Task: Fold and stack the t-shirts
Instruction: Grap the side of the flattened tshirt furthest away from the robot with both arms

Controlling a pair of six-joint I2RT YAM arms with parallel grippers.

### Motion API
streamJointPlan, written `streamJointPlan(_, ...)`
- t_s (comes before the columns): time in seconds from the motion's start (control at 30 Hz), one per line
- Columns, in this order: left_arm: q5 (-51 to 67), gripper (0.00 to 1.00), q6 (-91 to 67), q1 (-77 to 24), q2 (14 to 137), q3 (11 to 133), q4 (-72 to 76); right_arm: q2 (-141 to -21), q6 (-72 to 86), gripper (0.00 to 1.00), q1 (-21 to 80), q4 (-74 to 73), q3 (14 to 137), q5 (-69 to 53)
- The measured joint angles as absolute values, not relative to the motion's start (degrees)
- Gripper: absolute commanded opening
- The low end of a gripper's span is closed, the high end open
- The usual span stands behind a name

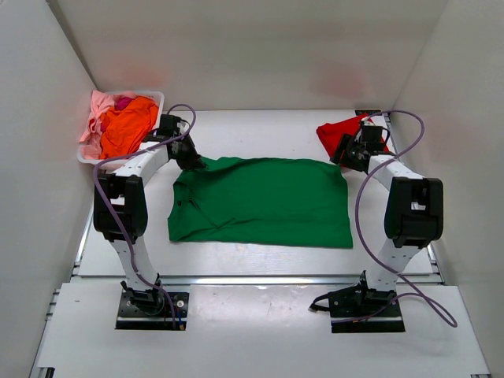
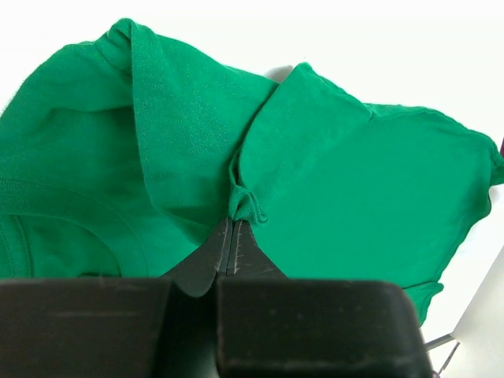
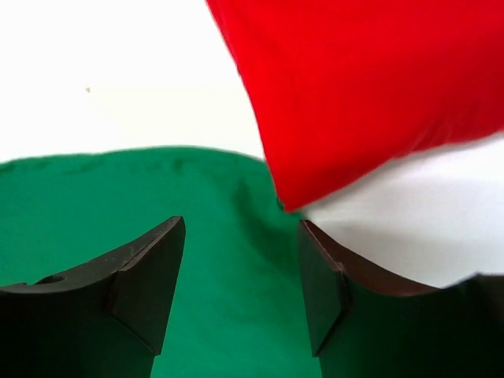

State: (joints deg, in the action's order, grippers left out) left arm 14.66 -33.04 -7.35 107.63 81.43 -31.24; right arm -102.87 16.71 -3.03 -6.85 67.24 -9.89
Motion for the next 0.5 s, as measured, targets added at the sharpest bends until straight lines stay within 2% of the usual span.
streamJointPlan(0.13,14.8,0.00,-33.2,-7.4,107.6,81.4,-31.2,-104.9,16.6,0.45,-3.4,-6.9,70.1,-8.8)
streamJointPlan(0.27,15.1,0.00,-33.5,-7.4,107.6,81.4,-31.2,-109.6,16.5,0.31,-3.6,-7.4,74.8,-7.5)
streamJointPlan(0.5,15.7,0.00,-33.7,-7.2,107.7,81.5,-30.8,-120.6,17.0,0.27,-3.4,-13.7,86.7,-6.3)
